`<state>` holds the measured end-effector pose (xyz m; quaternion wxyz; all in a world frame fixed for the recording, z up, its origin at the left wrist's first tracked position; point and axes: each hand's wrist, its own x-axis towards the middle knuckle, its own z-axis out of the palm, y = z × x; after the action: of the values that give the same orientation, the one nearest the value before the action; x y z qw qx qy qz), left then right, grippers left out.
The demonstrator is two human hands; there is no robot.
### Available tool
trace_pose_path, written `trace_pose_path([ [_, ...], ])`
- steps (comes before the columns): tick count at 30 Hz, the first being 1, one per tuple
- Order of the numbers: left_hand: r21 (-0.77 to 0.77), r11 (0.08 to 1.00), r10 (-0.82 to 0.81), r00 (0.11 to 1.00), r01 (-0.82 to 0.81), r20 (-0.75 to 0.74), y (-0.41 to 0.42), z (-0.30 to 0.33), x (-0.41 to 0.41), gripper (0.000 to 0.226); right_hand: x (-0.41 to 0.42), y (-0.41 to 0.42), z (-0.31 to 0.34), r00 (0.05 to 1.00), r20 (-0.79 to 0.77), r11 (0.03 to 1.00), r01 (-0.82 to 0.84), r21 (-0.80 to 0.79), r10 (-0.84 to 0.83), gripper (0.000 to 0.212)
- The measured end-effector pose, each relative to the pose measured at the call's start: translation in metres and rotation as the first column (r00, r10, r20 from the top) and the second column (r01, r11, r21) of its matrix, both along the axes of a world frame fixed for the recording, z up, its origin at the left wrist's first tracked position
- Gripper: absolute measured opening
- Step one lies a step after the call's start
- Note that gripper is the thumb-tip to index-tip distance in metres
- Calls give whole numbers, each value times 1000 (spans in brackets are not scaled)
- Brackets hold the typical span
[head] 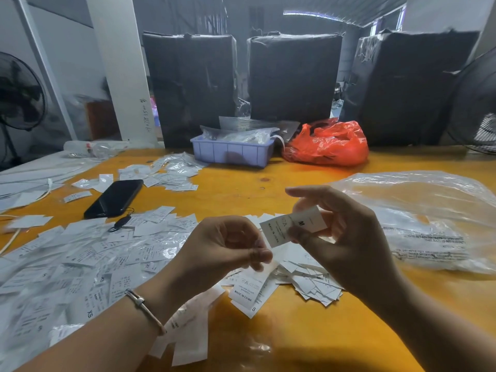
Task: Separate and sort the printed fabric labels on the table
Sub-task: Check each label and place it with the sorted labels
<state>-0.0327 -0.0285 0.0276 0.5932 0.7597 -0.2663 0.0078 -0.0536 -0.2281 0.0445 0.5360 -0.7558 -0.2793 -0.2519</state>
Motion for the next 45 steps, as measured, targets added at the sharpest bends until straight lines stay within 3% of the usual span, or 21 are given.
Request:
trace_pose_path([
  [9, 0, 1000, -18, 999, 18, -37, 1, 0, 1, 21, 6, -6, -2, 998, 44, 993, 59, -100, -55, 48],
  [17, 71, 997, -28, 998, 32, -49, -1, -3, 2, 22, 6, 0, -7, 998, -61, 972, -47, -229, 34, 39],
  [24, 42, 999, 21, 998, -18, -57, 0, -3, 4, 23, 13, -6, -7, 994, -43, 995, 100, -19, -100, 24],
  [31, -41, 999, 12, 996, -16, -93, 0, -4, 4, 18, 9, 2, -13, 996, -42, 992, 72, -107, -77, 20],
  [36, -46, 999, 11, 996, -15, -87, 0, -4, 4, 19, 9, 3, -14, 999, -41, 984, 10, -178, -17, 13],
  [41, -22, 999, 28, 996, -30, -84, 0, -4, 5, 22, 11, 1, -16, 997, -3, 988, 78, -130, -79, 16],
  [45, 6, 999, 50, 997, -50, -59, 0, -5, 5, 20, 11, 5, -17, 1000, -22, 984, -4, -176, 0, 14],
])
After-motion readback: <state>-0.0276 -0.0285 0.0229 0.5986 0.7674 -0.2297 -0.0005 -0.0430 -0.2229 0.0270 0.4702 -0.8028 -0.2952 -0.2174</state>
